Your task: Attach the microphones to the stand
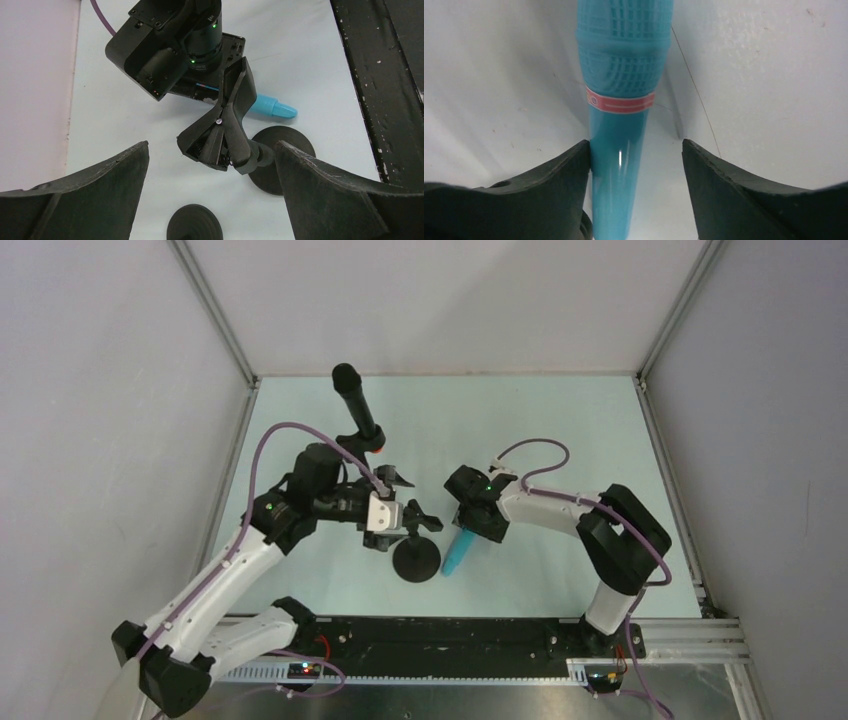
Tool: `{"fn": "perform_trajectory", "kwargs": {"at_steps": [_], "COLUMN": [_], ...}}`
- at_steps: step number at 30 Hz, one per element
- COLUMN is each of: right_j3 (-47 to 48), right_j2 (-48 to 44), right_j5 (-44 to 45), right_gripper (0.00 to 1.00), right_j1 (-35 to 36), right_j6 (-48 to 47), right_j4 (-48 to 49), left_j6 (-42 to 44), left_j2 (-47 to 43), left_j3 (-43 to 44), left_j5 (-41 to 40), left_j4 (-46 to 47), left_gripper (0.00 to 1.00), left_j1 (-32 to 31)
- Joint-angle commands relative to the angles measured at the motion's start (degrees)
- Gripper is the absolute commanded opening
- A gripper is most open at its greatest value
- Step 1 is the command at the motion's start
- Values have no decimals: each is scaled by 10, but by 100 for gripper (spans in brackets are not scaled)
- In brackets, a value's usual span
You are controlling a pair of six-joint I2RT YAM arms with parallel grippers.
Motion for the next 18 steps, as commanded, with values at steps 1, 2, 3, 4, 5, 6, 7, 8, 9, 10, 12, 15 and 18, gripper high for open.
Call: {"fn": "perform_trajectory", "kwargs": {"at_steps": [1, 2, 3, 4, 5, 6, 7, 8, 9, 10, 12, 15, 18], "right_j3": [4, 5, 5, 5, 5, 5, 5, 5, 5, 5, 5, 5, 5], "right_j2": [12, 16, 17, 20, 21, 18, 17, 11, 3, -2, -25, -82, -135], "right_j5": [42, 46, 47, 47, 49, 55, 60, 73, 79, 92, 116, 144, 191], "right_gripper": [63, 60, 52, 47, 40, 36, 29, 26, 20, 13, 2, 0, 0], "right_j1": [-5, -7, -13, -17, -22, -24, -26, -28, -28, -29, -27, -23, -2], "right_j6": [13, 9, 3, 0, -8, -12, -24, -30, -43, -52, -80, -157, -261], "right_j4": [31, 38, 41, 44, 45, 46, 47, 48, 50, 52, 60, 91, 132], "left_j6": [24, 33, 36, 37, 35, 32, 31, 32, 34, 35, 34, 28, 19], "left_j2": [21, 25, 33, 37, 44, 48, 54, 58, 64, 68, 76, 82, 77], "left_j3": [28, 29, 30, 35, 38, 44, 46, 51, 54, 59, 67, 72, 66], "left_j5": [10, 8, 5, 6, 9, 13, 15, 18, 18, 21, 25, 28, 31], "left_j4": [-1, -2, -2, -2, -3, -4, -7, -9, -12, -14, -20, -35, -46], "left_gripper": [100, 100, 100, 100, 100, 100, 100, 100, 100, 100, 100, 100, 100], "left_j1": [4, 3, 5, 6, 6, 6, 6, 6, 6, 6, 6, 6, 6]}}
